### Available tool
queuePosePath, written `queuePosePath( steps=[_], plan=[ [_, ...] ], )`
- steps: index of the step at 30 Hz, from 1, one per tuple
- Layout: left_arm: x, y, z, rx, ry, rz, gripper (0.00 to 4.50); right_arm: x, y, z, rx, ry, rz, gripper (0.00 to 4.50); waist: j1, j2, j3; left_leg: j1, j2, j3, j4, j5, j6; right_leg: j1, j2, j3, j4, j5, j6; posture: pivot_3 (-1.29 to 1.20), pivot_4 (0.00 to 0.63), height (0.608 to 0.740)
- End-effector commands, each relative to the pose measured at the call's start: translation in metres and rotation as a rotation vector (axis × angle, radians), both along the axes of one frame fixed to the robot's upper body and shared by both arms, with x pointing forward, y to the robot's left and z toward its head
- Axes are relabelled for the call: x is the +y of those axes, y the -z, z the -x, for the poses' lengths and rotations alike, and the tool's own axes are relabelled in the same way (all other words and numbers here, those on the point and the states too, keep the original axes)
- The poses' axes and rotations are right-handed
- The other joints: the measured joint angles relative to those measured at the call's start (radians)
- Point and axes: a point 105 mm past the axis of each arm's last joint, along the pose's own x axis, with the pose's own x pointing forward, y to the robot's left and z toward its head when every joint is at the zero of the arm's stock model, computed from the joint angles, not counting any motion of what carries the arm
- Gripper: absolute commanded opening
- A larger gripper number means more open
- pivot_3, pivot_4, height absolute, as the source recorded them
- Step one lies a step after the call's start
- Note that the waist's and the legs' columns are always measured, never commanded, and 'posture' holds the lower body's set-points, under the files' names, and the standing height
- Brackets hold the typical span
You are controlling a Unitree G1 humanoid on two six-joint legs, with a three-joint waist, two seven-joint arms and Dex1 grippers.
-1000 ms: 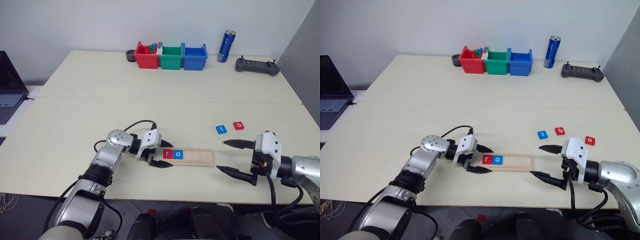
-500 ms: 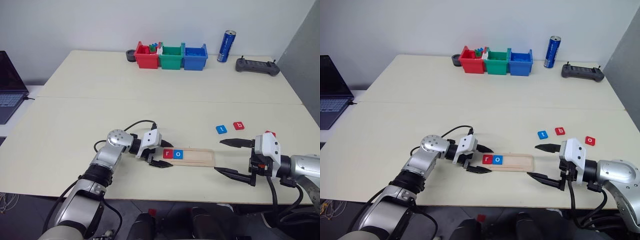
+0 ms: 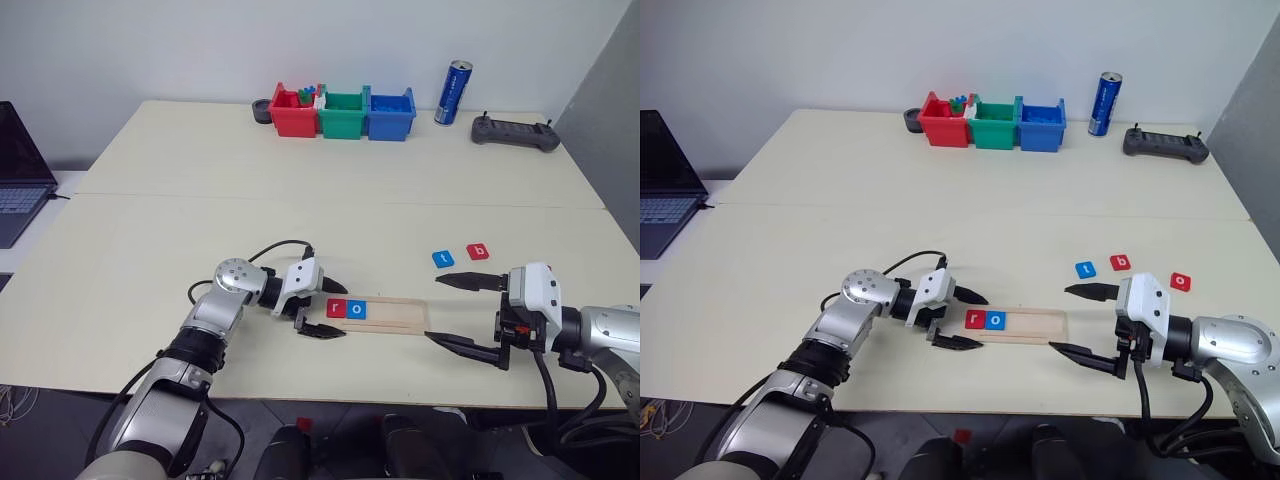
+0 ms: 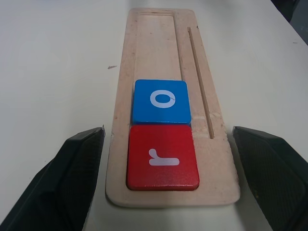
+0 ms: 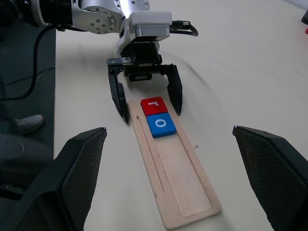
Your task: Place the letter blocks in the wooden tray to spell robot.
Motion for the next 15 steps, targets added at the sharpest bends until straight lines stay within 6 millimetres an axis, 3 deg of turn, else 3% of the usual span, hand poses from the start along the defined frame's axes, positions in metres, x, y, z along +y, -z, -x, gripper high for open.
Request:
queuePosePath(
  steps=[1,9,15],
  plan=[
    [0.009,-0.023,-0.005,-0.041,-0.006,0.030,4.48,-0.001,-0.006,0.000,-0.031,0.005,0.009,4.50,-0.001,0.000,0.000,0.000,0.000,0.000,0.000,0.000,0.000,0.000,0.000,0.000,0.000,0.000,0.000,0.00,0.150,0.740],
    [0.027,-0.061,-0.011,-0.068,-0.047,0.090,4.48,-0.017,-0.009,-0.011,-0.017,0.192,-0.051,4.50,0.001,0.000,0.000,0.000,0.000,0.000,0.000,0.000,0.000,0.000,0.000,0.000,0.000,0.000,0.000,0.00,0.150,0.740],
    [0.008,-0.071,-0.002,-0.101,-0.089,0.210,4.48,-0.050,0.001,-0.054,-0.084,0.615,-0.089,4.50,0.001,0.000,0.000,0.000,0.000,0.000,0.000,0.000,0.000,0.000,0.000,0.001,0.000,0.000,0.000,0.00,0.150,0.740]
  ],
)
